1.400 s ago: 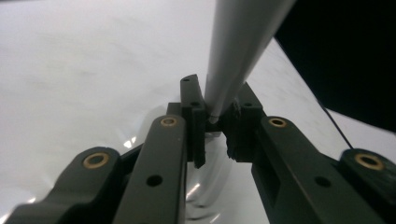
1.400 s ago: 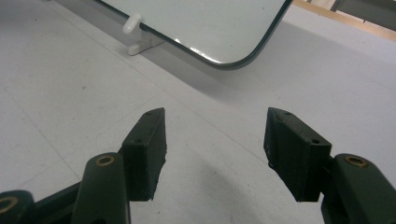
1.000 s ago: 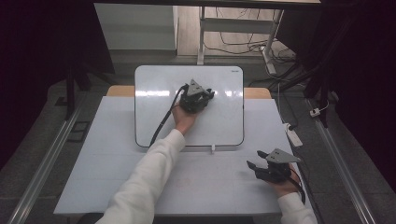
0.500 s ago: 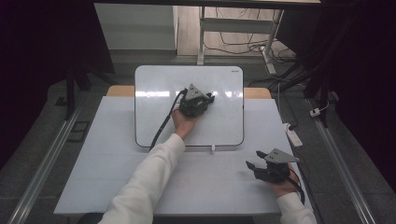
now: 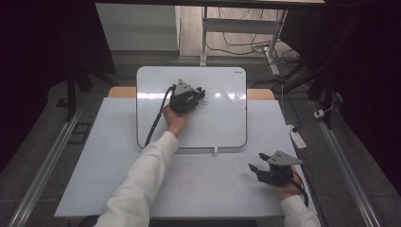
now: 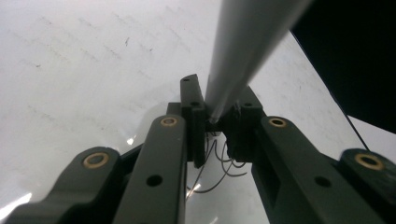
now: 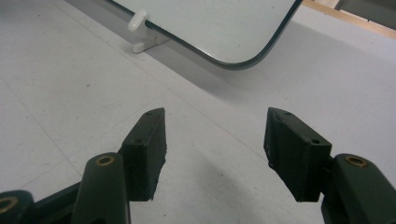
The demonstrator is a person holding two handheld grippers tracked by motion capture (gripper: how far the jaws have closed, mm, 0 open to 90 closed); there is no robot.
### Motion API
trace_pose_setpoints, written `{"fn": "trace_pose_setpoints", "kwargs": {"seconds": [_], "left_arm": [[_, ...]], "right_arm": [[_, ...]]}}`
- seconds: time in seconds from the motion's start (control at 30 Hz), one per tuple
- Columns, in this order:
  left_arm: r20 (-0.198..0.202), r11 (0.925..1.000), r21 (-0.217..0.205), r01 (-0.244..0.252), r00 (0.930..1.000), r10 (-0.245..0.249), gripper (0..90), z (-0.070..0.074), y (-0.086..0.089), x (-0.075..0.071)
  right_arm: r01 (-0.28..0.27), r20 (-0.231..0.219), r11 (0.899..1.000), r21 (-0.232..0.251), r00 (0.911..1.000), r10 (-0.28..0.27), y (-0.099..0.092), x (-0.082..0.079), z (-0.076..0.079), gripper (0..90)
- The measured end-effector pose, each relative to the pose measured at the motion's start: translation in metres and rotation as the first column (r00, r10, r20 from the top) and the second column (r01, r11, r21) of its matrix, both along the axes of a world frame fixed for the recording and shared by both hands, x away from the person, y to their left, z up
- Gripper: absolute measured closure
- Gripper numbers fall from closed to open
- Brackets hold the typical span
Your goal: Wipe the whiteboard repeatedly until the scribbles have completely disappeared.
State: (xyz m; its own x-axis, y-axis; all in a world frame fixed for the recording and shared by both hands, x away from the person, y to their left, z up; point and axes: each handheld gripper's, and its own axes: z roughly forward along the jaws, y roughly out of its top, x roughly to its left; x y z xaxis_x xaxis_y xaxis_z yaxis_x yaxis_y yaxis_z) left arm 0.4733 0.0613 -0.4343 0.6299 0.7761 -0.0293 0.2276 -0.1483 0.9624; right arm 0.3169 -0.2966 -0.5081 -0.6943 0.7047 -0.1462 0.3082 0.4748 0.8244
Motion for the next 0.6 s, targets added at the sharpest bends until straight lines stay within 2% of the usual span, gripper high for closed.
{"fn": "trace_pose_setpoints", "kwargs": {"seconds": [0.1,0.2,0.3,0.4,0.47,0.53,0.6], "left_arm": [[0.0,0.9996,0.0,0.028,0.9996,-0.028,78.4,-0.003,-0.015,0.0],[-0.003,0.9974,0.023,0.068,0.9977,-0.068,78.3,-0.004,-0.034,0.0],[0.001,0.994,0.056,0.094,0.9956,-0.094,78.3,-0.007,-0.043,-0.003],[0.006,0.9946,0.057,0.087,0.9962,-0.087,78.4,-0.005,-0.037,-0.002],[0.015,0.9971,0.054,0.053,0.9984,-0.054,78.4,-0.002,-0.028,0.0],[0.0,0.9985,0.03,0.045,0.999,-0.045,78.4,0.001,-0.019,0.002],[0.0,0.9983,0.039,0.044,0.999,-0.044,78.4,0.0,-0.016,0.0]], "right_arm": [[-0.004,-0.001,1.0,-0.003,1.0,0.004,0.0,0.001,-0.001,38.9],[-0.002,-0.005,1.0,-0.006,1.0,0.002,0.0,0.001,-0.001,38.9],[0.001,-0.003,1.0,-0.003,1.0,-0.001,0.0,0.001,-0.001,38.9],[0.0,-0.005,1.0,-0.003,1.0,0.0,-0.001,0.002,-0.001,38.8],[-0.001,-0.004,1.0,-0.004,1.0,0.001,-0.001,0.001,-0.001,38.8],[-0.003,0.0,1.0,-0.002,1.0,0.003,-0.001,0.0,0.0,38.8],[-0.002,0.001,1.0,0.001,1.0,0.002,-0.001,0.0,0.0,38.8]]}}
